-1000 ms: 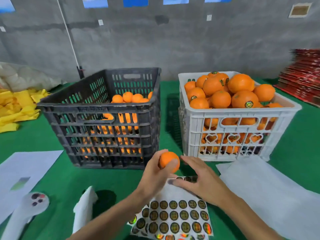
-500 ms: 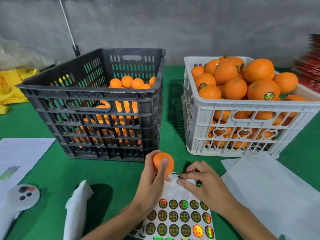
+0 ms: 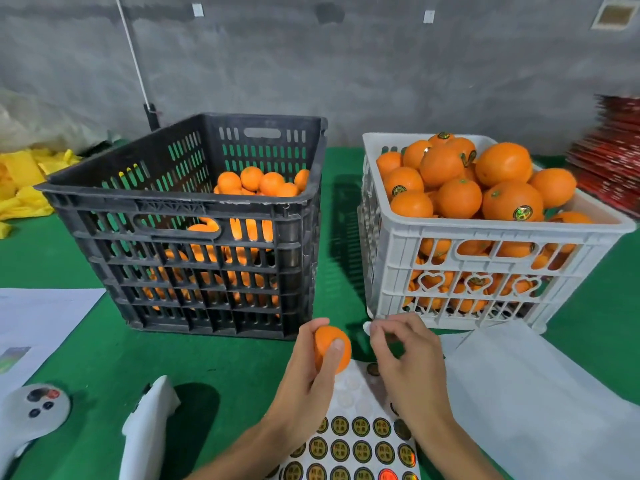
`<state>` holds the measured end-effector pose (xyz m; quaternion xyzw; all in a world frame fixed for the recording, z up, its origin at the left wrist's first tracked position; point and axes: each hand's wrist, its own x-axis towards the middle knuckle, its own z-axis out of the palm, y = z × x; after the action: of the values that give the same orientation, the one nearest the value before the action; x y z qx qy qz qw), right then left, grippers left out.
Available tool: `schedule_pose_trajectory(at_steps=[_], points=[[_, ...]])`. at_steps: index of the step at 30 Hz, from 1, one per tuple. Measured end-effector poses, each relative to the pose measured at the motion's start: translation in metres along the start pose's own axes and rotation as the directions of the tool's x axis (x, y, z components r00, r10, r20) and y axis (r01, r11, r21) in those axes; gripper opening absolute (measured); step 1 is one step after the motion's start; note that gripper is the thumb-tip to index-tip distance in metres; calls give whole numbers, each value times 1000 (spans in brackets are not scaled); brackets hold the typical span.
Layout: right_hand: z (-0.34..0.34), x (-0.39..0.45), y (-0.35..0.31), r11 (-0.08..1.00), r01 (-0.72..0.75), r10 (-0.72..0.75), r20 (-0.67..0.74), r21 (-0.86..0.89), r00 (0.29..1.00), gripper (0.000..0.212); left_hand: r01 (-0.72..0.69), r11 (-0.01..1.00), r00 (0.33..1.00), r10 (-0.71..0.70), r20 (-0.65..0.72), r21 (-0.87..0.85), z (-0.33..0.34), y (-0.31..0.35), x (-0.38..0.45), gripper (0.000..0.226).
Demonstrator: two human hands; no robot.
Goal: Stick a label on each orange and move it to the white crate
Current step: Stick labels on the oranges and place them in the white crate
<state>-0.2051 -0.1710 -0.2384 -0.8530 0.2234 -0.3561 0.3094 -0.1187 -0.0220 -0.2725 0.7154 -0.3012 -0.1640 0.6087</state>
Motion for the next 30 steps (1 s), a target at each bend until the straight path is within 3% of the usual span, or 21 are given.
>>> schedule_pose_trajectory(at_steps=[3,6,8,10,13,16,19,21,26,28,30], points=[[5,-15,-18,990,137,-140,113,30,984,20,5,1000,999,-5,35,-4,0,2,-2,47],[3,-22,-24,977,197,-210,227,78,951,28,1,998,1000,-2,-24,-59,-4,10,-1,47],[-2,-27,-29,961,275,-256,322,-14,911,47,19,990,998,-27,-56,-139,-4,20,-1,41],[-4,-29,-40,917,352,-278,332,-189,901,63,25,982,996,-40,-78,-188,0,36,2,34],[-17,-6,-64,845,425,-366,229,-324,902,66,-36,984,991,12,-133,-174,4,77,20,41],[-51,44,-78,806,449,-457,76,-386,886,82,-132,990,991,131,-20,-58,1,129,48,43],[-93,102,-89,794,417,-494,-71,-442,866,70,-319,947,948,318,20,45,2,183,95,51],[-114,143,-92,830,336,-431,-131,-445,893,61,-415,895,908,419,11,164,11,219,132,49],[-149,221,-76,873,132,-257,-212,-470,943,62,-388,781,908,414,60,489,-2,266,202,53],[-154,235,-70,868,94,-223,-215,-487,951,60,-374,731,910,409,72,570,-22,262,218,55],[-151,241,-70,878,101,-225,-215,-468,950,58,-303,744,934,356,31,595,-47,249,234,57]])
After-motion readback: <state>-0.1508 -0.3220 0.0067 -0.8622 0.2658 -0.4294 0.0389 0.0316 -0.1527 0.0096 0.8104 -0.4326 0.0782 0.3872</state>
